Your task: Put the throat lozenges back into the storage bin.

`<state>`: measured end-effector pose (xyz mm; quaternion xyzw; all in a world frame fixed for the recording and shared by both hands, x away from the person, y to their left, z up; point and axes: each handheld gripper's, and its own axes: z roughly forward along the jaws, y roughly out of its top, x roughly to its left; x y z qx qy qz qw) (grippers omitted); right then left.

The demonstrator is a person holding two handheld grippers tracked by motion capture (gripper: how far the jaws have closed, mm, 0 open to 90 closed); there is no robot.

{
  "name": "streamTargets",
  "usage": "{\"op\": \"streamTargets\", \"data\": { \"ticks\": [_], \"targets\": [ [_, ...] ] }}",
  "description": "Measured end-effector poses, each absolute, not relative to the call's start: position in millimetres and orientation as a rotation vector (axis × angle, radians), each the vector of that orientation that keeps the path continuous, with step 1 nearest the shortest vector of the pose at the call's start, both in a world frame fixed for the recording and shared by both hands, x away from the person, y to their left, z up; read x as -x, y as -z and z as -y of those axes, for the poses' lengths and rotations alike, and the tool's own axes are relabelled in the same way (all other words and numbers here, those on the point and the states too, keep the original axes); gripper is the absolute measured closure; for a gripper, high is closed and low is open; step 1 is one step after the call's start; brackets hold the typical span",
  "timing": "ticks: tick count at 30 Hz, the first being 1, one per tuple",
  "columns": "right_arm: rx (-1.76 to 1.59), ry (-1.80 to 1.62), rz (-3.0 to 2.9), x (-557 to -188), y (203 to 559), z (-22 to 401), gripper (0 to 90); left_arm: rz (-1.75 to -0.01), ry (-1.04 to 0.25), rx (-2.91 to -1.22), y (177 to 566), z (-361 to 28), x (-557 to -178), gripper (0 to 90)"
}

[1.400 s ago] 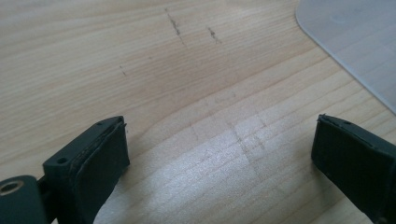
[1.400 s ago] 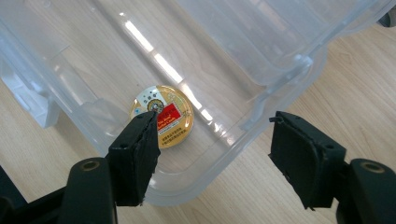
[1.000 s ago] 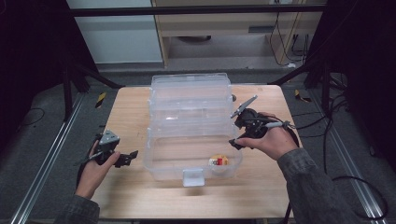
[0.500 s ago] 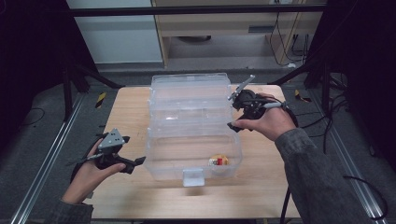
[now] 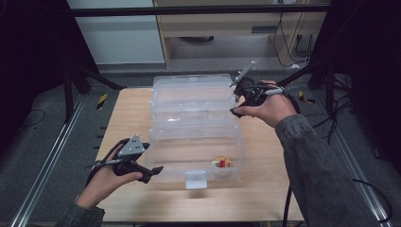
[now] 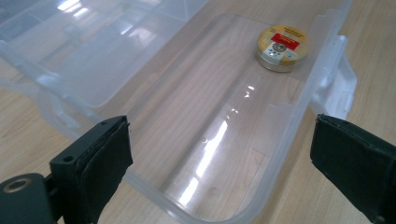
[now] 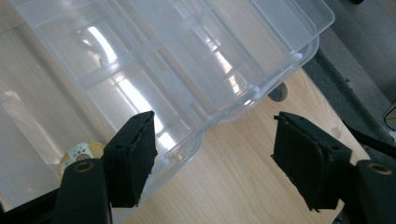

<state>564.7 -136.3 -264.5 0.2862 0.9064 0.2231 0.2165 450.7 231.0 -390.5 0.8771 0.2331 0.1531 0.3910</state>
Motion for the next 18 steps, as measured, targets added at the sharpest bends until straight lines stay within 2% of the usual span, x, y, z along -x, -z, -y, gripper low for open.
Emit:
{"op": "streamTargets", "data": {
  "ticks": [12,18],
  "targets": [
    [-0.729,-0.634,-2.5,-578,261,131,42.0,-0.525,-0.341,-2.285,401,-213,-446,6.1],
    [-0.657,-0.634,-2.502,-580,258,121,46.9,-0.506,-0.319,-2.295,402,-205,-446,10.5]
  ]
}}
